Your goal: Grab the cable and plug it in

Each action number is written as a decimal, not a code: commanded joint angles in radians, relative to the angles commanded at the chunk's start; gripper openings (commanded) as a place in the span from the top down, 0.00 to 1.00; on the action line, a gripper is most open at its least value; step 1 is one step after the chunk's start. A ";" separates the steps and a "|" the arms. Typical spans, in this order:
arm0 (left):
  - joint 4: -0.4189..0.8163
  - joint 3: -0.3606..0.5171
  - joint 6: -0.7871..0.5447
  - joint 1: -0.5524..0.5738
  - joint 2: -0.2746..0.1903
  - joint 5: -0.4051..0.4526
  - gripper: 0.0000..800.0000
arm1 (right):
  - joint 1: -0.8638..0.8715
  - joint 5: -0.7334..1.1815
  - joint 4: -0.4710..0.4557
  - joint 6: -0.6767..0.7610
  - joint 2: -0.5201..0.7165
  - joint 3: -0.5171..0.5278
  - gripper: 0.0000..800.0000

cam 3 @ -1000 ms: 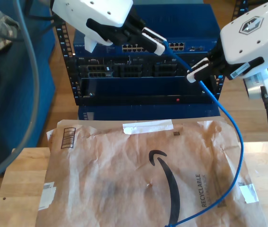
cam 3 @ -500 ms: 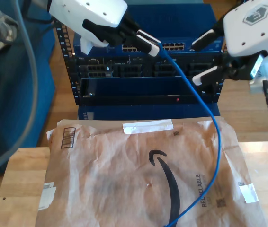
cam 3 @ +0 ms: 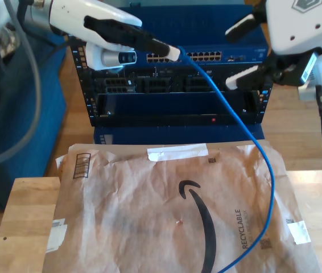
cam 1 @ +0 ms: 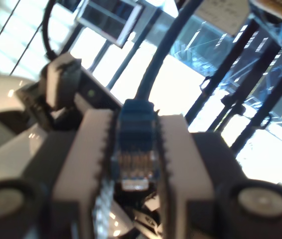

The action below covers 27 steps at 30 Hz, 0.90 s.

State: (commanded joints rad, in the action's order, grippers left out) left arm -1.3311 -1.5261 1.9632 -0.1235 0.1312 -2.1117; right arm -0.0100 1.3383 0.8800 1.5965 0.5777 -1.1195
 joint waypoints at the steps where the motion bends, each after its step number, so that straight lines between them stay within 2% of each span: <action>1: 0.000 -0.017 0.008 -0.002 0.009 -0.017 0.96 | -0.002 -0.035 0.000 -0.023 0.021 0.012 0.00; 5: -0.002 -0.021 0.011 -0.002 0.018 -0.029 0.96 | -0.044 -0.175 0.000 -0.143 0.049 0.054 0.01; 9: -0.035 -0.021 0.014 -0.003 0.026 -0.043 0.96 | -0.124 -0.269 -0.003 -0.166 0.057 0.084 0.00; 15: -0.060 -0.021 0.035 -0.014 0.040 -0.057 0.96 | -0.239 -0.508 -0.012 -0.261 0.109 0.166 0.01; 21: -0.112 -0.018 0.057 -0.035 0.058 -0.080 0.96 | -0.293 -0.591 -0.014 -0.298 0.164 0.239 0.01; 23: -0.112 -0.018 0.069 -0.037 0.063 -0.081 0.96 | -0.295 -0.594 -0.008 -0.356 0.173 0.245 0.01; 27: -0.115 -0.015 0.089 -0.043 0.072 -0.081 0.96 | -0.295 -0.598 -0.008 -0.361 0.201 0.249 0.01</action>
State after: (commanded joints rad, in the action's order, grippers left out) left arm -1.4461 -1.5415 2.0522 -0.1665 0.2033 -2.1930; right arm -0.3046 0.7399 0.8723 1.2359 0.7787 -0.8709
